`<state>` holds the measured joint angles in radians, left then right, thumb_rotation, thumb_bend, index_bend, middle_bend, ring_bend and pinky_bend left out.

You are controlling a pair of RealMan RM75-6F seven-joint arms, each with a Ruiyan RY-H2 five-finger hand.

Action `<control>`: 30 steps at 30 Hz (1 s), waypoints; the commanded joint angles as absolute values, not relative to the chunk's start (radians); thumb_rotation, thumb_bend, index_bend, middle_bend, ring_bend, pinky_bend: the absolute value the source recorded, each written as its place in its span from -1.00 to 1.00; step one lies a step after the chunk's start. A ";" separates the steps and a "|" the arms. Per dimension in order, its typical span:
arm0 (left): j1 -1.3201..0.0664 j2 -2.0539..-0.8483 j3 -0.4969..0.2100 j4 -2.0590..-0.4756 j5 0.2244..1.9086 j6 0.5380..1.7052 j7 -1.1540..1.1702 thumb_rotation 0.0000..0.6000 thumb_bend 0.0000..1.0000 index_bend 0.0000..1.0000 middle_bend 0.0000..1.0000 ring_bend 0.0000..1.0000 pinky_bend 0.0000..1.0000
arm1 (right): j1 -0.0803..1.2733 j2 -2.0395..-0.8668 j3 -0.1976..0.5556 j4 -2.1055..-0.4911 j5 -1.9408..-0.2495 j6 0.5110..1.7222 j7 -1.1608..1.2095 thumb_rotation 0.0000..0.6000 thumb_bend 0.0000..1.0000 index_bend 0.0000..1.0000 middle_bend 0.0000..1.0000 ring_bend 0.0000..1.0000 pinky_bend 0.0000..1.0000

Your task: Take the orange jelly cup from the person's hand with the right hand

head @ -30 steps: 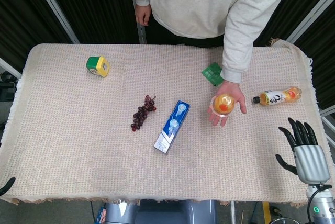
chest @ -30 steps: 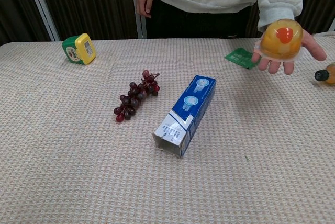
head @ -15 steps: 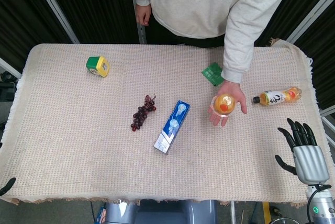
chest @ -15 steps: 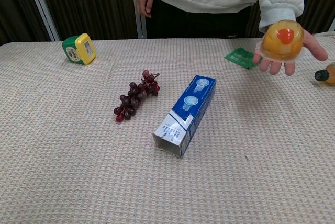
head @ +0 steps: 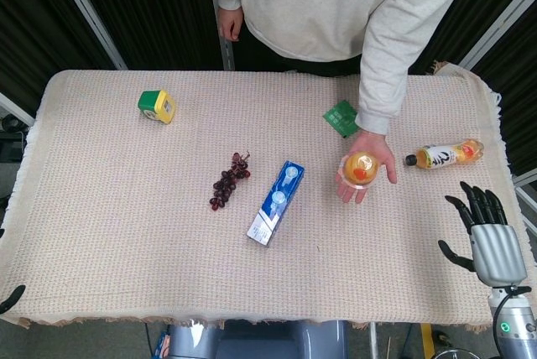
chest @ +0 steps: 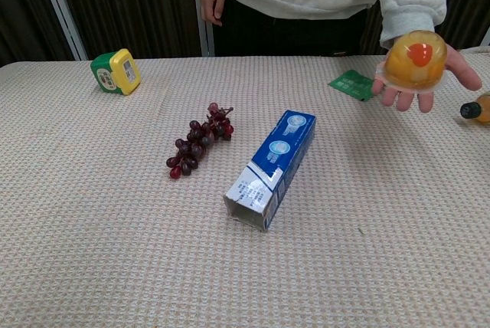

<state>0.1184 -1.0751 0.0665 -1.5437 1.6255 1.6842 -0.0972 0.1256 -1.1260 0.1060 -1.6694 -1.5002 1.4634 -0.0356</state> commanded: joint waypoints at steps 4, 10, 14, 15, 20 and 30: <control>0.117 -1.074 0.065 -1.549 1.621 1.677 -0.092 1.00 -0.50 -0.89 -1.00 -1.00 -1.00 | 0.293 -1.030 0.246 -1.953 -1.248 1.241 -0.187 1.00 -0.75 -0.72 -0.96 -1.00 -0.89; 0.116 -1.072 0.064 -1.551 1.618 1.670 -0.094 1.00 -0.50 -0.89 -1.00 -1.00 -1.00 | 0.439 -1.078 0.331 -1.989 -1.043 1.153 -0.359 1.00 -0.79 -0.76 -1.00 -1.00 -0.89; 0.114 -1.069 0.064 -1.553 1.616 1.662 -0.094 1.00 -0.50 -0.89 -1.00 -1.00 -1.00 | 0.538 -1.153 0.367 -1.970 -0.892 1.140 -0.464 1.00 -0.79 -0.76 -1.00 -1.00 -0.88; 0.113 -1.068 0.064 -1.555 1.614 1.659 -0.094 1.00 -0.51 -0.89 -1.00 -1.00 -1.00 | 0.554 -1.168 0.371 -1.965 -0.875 1.142 -0.482 1.00 -0.79 -0.75 -0.99 -1.00 -0.88; 0.105 -1.062 0.061 -1.568 1.600 1.635 -0.088 1.00 -0.50 -0.89 -1.00 -1.00 -1.00 | 0.641 -1.259 0.383 -1.922 -0.751 1.157 -0.565 1.00 -0.79 -0.70 -0.95 -1.00 -0.86; 0.088 -1.044 0.058 -1.605 1.568 1.583 -0.072 1.00 -0.50 -0.89 -1.00 -1.00 -1.00 | 0.732 -1.359 0.355 -1.825 -0.667 1.172 -0.642 1.00 -0.61 -0.35 -0.60 -0.73 -0.53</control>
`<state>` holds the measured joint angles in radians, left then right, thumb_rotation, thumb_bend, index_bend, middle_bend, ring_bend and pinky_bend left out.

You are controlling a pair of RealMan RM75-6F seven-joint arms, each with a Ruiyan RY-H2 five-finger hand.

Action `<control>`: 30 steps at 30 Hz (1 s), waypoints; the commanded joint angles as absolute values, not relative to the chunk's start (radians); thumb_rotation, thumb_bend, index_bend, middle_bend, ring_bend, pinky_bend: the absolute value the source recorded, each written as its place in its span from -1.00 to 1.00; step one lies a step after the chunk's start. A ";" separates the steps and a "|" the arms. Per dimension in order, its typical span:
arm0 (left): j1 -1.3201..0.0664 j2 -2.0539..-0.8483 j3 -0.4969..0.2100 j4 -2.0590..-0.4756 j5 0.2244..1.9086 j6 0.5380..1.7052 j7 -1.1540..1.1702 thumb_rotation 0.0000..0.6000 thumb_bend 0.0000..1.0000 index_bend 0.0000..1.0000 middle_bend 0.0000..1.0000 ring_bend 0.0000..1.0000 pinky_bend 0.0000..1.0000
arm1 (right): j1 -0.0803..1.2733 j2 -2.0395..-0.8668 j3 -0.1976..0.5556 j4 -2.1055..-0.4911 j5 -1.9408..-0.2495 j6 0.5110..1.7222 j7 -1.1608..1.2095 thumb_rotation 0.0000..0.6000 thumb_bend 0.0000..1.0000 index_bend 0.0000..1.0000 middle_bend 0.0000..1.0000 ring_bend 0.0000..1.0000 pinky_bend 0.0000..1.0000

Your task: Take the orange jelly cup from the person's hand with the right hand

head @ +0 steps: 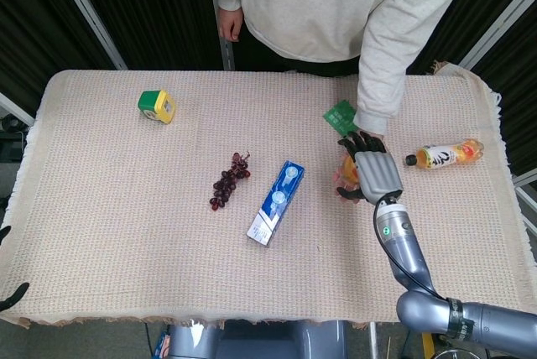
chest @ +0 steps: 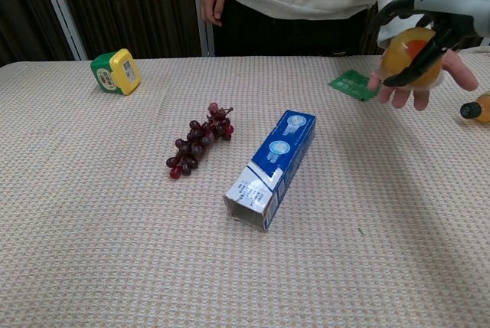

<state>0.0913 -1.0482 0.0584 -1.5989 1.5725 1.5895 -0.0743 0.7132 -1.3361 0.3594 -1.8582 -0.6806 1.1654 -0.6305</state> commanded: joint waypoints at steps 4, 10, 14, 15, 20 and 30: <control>0.088 -1.040 0.058 -1.610 1.566 1.580 -0.075 1.00 -0.51 -0.89 -1.00 -1.00 -1.00 | 0.742 -1.399 0.357 -1.758 -0.719 1.218 -0.620 1.00 -0.46 0.12 -0.11 -0.22 -0.05; 0.087 -1.036 0.060 -1.609 1.570 1.578 -0.088 1.00 -0.51 -0.88 -1.00 -1.00 -1.00 | 0.726 -1.432 0.331 -1.676 -0.821 1.265 -0.566 1.00 -0.38 0.42 0.19 0.09 0.27; 0.087 -1.036 0.061 -1.609 1.571 1.578 -0.090 1.00 -0.50 -0.88 -1.00 -1.00 -1.00 | 0.715 -1.431 0.326 -1.675 -0.870 1.280 -0.527 1.00 -0.36 0.44 0.21 0.13 0.33; 0.087 -1.036 0.061 -1.609 1.572 1.578 -0.090 1.00 -0.50 -0.87 -1.00 -1.00 -1.00 | 0.713 -1.427 0.326 -1.681 -0.883 1.283 -0.524 1.00 -0.36 0.44 0.21 0.14 0.34; 0.088 -1.037 0.060 -1.609 1.571 1.579 -0.087 1.00 -0.50 -0.86 -1.00 -1.00 -1.00 | 0.703 -1.396 0.325 -1.733 -0.928 1.303 -0.517 1.00 -0.35 0.44 0.21 0.14 0.34; 0.089 -1.039 0.060 -1.606 1.576 1.583 -0.082 1.00 -0.51 -0.85 -1.00 -1.00 -1.00 | 0.578 -1.214 0.280 -1.939 -1.022 1.389 -0.469 1.00 -0.35 0.44 0.21 0.16 0.35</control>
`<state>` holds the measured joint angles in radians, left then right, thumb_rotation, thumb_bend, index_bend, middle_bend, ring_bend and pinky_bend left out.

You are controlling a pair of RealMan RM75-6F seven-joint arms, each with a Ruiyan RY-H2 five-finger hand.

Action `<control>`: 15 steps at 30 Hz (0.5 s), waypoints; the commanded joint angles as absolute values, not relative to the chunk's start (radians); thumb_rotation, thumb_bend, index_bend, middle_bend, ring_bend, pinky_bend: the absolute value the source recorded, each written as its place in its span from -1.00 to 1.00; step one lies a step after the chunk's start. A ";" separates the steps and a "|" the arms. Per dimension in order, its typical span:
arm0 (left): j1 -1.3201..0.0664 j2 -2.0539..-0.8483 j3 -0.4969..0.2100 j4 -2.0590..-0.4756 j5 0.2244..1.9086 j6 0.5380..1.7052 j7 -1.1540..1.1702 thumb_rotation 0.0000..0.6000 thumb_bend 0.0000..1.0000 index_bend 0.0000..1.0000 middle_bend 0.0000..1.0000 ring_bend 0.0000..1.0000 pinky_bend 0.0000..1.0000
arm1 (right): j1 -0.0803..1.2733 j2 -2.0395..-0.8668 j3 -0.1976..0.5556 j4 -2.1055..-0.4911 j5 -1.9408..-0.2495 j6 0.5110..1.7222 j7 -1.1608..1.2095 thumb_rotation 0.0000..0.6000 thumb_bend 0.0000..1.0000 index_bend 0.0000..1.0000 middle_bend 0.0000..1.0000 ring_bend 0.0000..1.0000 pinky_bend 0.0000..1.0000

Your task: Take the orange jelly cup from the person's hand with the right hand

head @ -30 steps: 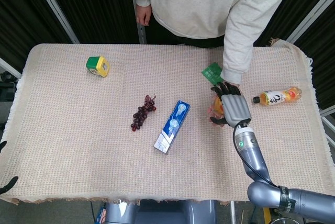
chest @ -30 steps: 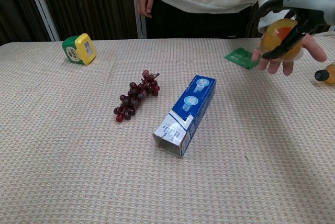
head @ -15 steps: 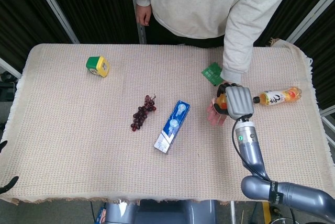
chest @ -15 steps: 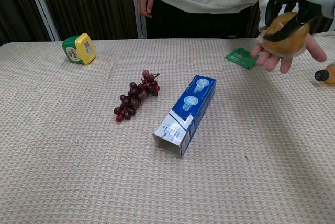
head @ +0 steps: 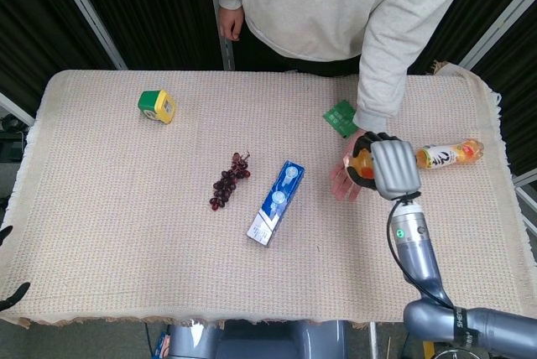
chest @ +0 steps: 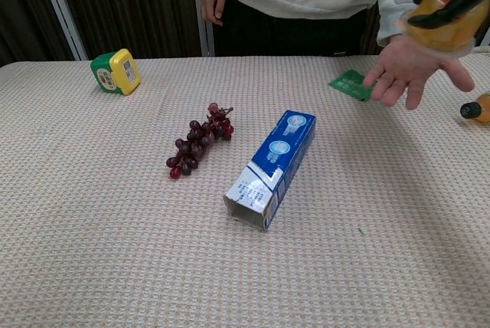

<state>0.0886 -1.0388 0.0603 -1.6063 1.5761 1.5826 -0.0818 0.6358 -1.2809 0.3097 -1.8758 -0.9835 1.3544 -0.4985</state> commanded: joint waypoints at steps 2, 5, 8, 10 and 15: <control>0.089 -1.039 0.060 -1.606 1.577 1.583 -0.080 1.00 -0.51 -0.85 -1.00 -1.00 -1.00 | 0.531 -1.168 0.249 -1.968 -1.052 1.407 -0.437 1.00 -0.35 0.44 0.21 0.16 0.35; 0.089 -1.042 0.059 -1.604 1.580 1.587 -0.074 1.00 -0.51 -0.85 -1.00 -1.00 -1.00 | 0.478 -1.134 0.206 -1.969 -1.087 1.419 -0.386 1.00 -0.35 0.44 0.21 0.16 0.35; 0.090 -1.044 0.059 -1.603 1.582 1.591 -0.068 1.00 -0.51 -0.85 -1.00 -1.00 -1.00 | 0.438 -1.124 0.163 -1.938 -1.111 1.420 -0.351 1.00 -0.35 0.44 0.21 0.16 0.35; 0.091 -1.046 0.058 -1.603 1.581 1.592 -0.064 1.00 -0.51 -0.85 -1.00 -1.00 -1.00 | 0.417 -1.132 0.134 -1.899 -1.126 1.414 -0.330 1.00 -0.35 0.44 0.21 0.16 0.35; 0.094 -1.050 0.056 -1.603 1.580 1.599 -0.060 1.00 -0.51 -0.85 -1.00 -1.00 -1.00 | 0.389 -1.188 0.095 -1.781 -1.113 1.382 -0.301 1.00 -0.35 0.44 0.21 0.15 0.35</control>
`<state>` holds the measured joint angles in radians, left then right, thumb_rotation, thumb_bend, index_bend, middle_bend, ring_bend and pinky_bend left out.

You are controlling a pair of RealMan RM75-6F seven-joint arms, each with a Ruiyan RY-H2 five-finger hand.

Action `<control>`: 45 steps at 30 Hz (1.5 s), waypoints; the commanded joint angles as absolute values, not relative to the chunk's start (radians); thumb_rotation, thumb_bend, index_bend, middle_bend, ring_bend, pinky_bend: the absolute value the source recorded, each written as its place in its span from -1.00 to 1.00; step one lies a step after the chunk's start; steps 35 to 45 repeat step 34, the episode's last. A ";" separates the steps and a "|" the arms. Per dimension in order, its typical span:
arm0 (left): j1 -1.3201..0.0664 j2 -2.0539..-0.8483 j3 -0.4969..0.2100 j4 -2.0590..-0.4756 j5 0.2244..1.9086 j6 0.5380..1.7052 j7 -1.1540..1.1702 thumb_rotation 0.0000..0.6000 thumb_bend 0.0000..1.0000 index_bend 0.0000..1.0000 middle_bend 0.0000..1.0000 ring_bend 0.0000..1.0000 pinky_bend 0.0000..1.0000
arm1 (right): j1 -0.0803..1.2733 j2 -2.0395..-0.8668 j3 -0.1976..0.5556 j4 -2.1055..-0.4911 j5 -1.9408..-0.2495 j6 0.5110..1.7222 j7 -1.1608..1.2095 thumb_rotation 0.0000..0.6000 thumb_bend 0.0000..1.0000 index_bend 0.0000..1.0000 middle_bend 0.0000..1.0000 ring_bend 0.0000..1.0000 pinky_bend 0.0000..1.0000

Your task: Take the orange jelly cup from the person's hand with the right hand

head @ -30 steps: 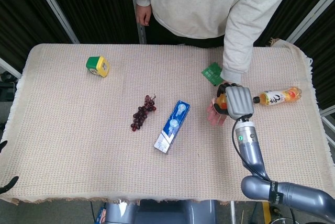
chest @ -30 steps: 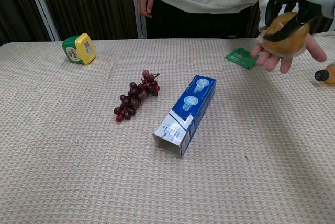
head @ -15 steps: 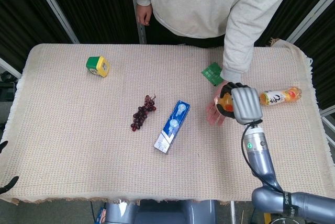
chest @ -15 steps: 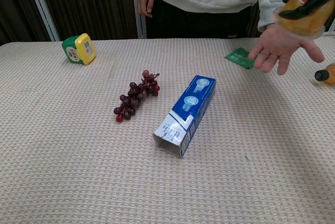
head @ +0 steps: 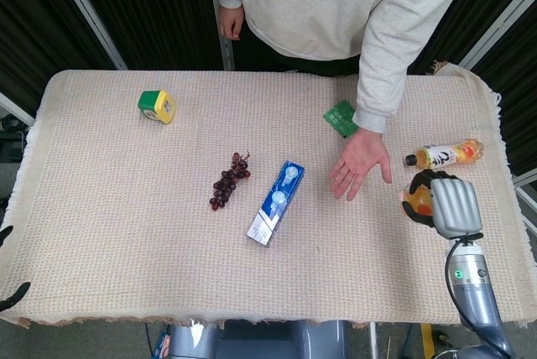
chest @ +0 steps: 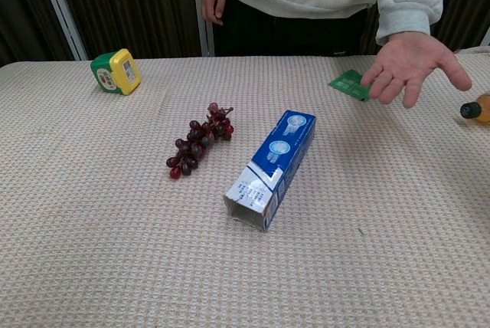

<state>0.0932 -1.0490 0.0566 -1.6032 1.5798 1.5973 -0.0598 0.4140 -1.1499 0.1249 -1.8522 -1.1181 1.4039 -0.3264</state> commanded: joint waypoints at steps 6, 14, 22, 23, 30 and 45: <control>0.093 -1.051 0.055 -1.601 1.579 1.598 -0.059 1.00 -0.51 -0.85 -1.00 -1.00 -1.00 | 0.387 -1.245 0.072 -1.695 -1.062 1.311 -0.322 1.00 -0.39 0.10 -0.27 -0.34 -0.20; 0.093 -1.051 0.055 -1.601 1.580 1.598 -0.063 1.00 -0.51 -0.85 -1.00 -1.00 -1.00 | 0.402 -1.230 0.071 -1.715 -1.029 1.229 -0.326 1.00 -0.65 -0.49 -0.90 -1.00 -0.92; 0.094 -1.050 0.056 -1.600 1.581 1.598 -0.067 1.00 -0.51 -0.85 -1.00 -1.00 -1.00 | 0.380 -1.201 0.071 -1.732 -1.092 1.268 -0.309 1.00 -0.69 -0.53 -1.00 -1.00 -0.99; 0.094 -1.050 0.056 -1.599 1.582 1.599 -0.067 1.00 -0.51 -0.85 -1.00 -1.00 -1.00 | 0.368 -1.191 0.065 -1.724 -1.128 1.294 -0.302 1.00 -0.70 -0.53 -1.00 -1.00 -1.00; 0.092 -1.048 0.056 -1.601 1.576 1.591 -0.075 1.00 -0.52 -0.85 -1.00 -1.00 -1.00 | 0.256 -1.187 -0.007 -1.533 -1.408 1.530 -0.205 1.00 -0.73 -0.72 -1.00 -1.00 -1.00; 0.091 -1.045 0.059 -1.602 1.584 1.592 -0.067 1.00 -0.52 -0.85 -1.00 -1.00 -1.00 | 0.223 -1.201 -0.006 -1.489 -1.437 1.569 -0.115 1.00 -0.73 -0.91 -1.00 -1.00 -1.00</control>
